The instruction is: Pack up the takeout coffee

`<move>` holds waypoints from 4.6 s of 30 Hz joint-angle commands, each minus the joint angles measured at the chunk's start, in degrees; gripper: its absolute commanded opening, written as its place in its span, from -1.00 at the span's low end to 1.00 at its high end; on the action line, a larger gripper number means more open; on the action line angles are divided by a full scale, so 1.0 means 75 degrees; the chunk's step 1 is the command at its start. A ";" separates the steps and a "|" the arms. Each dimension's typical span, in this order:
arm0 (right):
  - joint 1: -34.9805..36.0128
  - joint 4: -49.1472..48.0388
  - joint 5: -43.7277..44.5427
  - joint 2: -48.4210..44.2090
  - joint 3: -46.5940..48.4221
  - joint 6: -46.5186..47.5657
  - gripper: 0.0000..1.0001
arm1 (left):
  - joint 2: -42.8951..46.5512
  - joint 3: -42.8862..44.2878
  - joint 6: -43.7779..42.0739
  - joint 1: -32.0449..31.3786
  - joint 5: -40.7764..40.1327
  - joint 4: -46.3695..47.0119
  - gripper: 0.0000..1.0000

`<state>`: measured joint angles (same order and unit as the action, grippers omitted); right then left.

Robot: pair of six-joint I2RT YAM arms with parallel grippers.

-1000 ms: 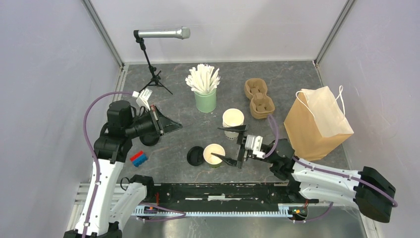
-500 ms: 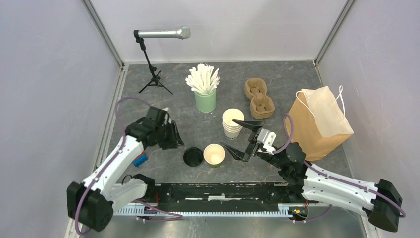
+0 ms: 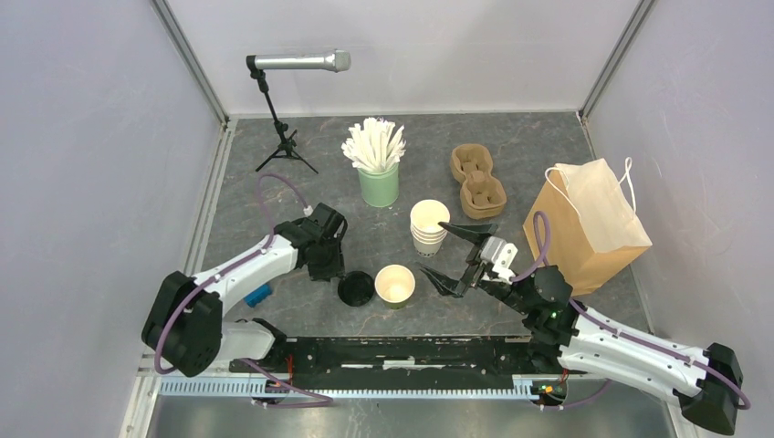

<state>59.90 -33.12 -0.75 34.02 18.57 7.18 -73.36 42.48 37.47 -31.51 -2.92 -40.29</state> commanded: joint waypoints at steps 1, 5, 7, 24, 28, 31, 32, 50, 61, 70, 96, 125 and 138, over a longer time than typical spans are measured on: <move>0.0019 0.0092 0.0219 -0.0060 -0.0052 0.0037 0.94 | -0.0231 -0.0153 0.0273 -0.0082 -0.0105 0.0674 -0.09; 0.0021 0.0104 0.0211 -0.0035 -0.0062 0.0094 0.95 | -0.0360 -0.0232 0.0266 -0.0110 -0.0141 0.0740 -0.09; 0.0017 0.0104 0.0259 -0.0007 -0.0065 0.0121 0.96 | -0.0407 -0.0285 0.0276 -0.0143 -0.0122 0.0849 -0.10; 0.0018 0.0053 0.0177 0.0535 0.0114 0.0115 0.96 | 0.0068 -0.0208 0.0183 -0.0337 -0.0198 0.0644 -0.80; 0.0023 -0.0058 -0.0165 0.0799 0.0269 0.0184 0.96 | 0.0760 0.0464 0.0183 -0.0329 -0.0184 0.0039 -0.90; 0.0017 -0.0363 -0.0356 0.0894 0.0312 0.0289 0.96 | 0.1293 0.0974 0.0276 -0.0293 0.0159 -0.0171 -0.95; 0.0018 -0.0486 -0.0373 0.0890 0.0326 0.0330 0.96 | 0.1444 0.1161 0.0330 -0.0277 0.0256 -0.0229 -0.95; 0.0018 -0.4958 -0.2386 0.0236 -0.1338 0.2605 0.96 | 0.3022 0.0575 0.4213 -0.0159 0.6114 0.4692 -0.95; 0.0029 -0.6628 -0.2022 0.2006 -0.0963 0.2998 0.96 | 0.3141 -0.0377 0.5715 -0.0414 0.6553 0.6899 -0.95; 0.0020 -0.7250 -0.1977 0.2643 -0.0848 0.3008 0.96 | 0.3103 -0.0425 0.5558 -0.0626 0.6606 0.6736 -0.95; 0.0023 -0.7058 -0.2553 0.3034 -0.0575 0.3016 0.95 | 0.2914 -0.0518 0.5418 -0.0850 0.6377 0.6591 -0.95; 0.0033 -0.7073 -0.2434 0.2906 -0.0924 0.2406 0.64 | 0.3017 -0.0599 0.5190 -0.0873 0.6155 0.6204 -0.54; 0.0031 -0.2546 -0.0982 0.1553 -0.0159 0.2053 0.62 | 0.2828 0.1250 0.1723 -0.0866 0.3279 0.1351 0.41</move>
<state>59.92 -72.64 -15.00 50.70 12.01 23.64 -51.51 42.06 67.77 -37.76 37.19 -8.64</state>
